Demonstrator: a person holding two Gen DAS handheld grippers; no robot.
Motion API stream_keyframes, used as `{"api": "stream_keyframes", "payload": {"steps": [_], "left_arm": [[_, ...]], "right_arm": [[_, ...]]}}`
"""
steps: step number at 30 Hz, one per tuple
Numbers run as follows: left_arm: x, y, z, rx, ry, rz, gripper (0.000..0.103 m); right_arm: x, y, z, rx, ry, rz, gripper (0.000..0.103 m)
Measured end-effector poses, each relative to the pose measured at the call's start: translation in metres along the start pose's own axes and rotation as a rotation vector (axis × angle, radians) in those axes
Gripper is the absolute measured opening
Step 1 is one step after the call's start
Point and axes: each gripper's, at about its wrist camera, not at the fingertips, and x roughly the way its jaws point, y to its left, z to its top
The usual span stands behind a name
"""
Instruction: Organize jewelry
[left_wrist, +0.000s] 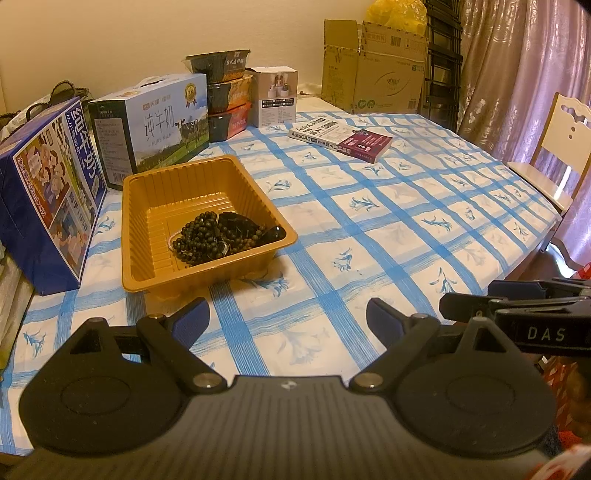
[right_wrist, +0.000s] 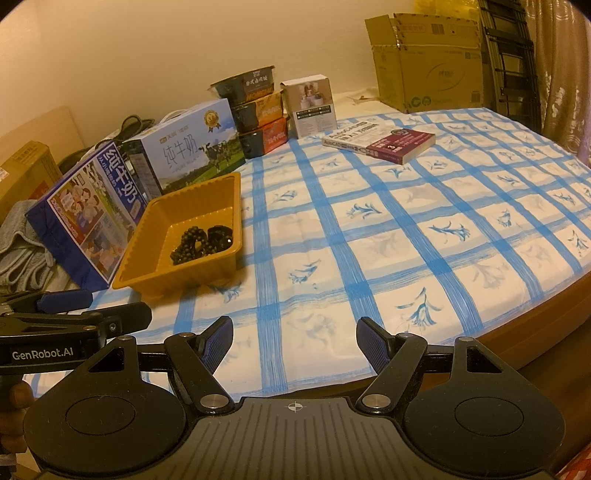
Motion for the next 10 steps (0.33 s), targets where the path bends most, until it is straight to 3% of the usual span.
{"api": "stream_keyframes", "payload": {"steps": [10], "left_arm": [[-0.0007,-0.0003,0.0041,0.003,0.000,0.007,0.091]], "right_arm": [[0.0005,-0.0005,0.0000,0.000,-0.001,-0.001,0.074]]}}
